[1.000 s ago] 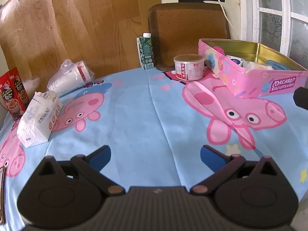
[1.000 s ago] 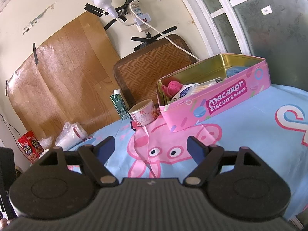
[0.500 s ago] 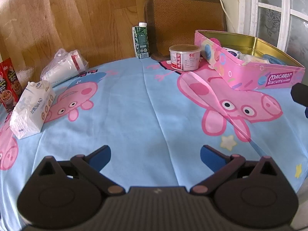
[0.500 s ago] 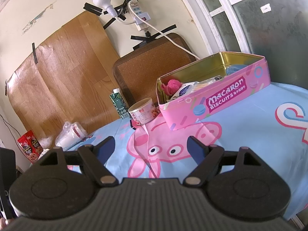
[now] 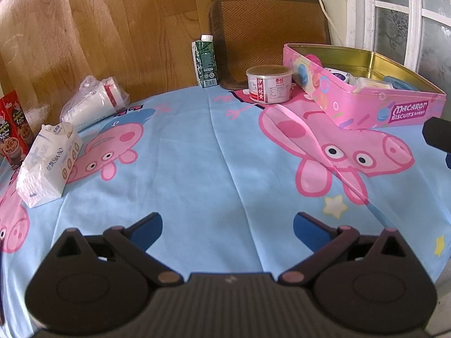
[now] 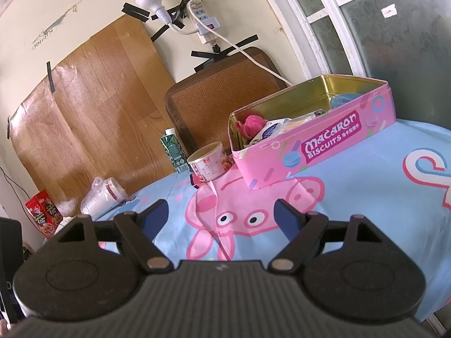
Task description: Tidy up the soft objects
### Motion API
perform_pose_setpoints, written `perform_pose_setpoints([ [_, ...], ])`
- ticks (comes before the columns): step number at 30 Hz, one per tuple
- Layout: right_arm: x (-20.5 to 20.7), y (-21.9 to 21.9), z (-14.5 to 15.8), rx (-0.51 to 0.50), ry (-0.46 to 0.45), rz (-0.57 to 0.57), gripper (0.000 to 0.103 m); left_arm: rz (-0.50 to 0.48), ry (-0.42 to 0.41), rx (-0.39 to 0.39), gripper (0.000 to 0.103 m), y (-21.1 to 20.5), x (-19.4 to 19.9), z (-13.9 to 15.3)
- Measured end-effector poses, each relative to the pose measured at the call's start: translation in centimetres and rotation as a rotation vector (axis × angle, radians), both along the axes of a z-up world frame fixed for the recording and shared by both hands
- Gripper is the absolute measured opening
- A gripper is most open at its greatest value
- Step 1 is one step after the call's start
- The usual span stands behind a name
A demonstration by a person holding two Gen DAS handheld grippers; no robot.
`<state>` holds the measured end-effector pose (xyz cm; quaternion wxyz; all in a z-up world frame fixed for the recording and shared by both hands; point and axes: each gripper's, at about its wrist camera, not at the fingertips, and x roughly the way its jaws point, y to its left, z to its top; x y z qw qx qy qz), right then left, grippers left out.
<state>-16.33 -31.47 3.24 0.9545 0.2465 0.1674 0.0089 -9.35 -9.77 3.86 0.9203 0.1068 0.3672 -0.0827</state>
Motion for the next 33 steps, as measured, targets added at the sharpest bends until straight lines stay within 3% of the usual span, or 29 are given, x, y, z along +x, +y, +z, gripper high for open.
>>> perform_pose_setpoints([
  [33, -0.01, 0.02, 0.09, -0.003, 0.0, -0.002, 0.084, -0.052, -0.019, 0.002, 0.103, -0.62, -0.61, 0.36],
])
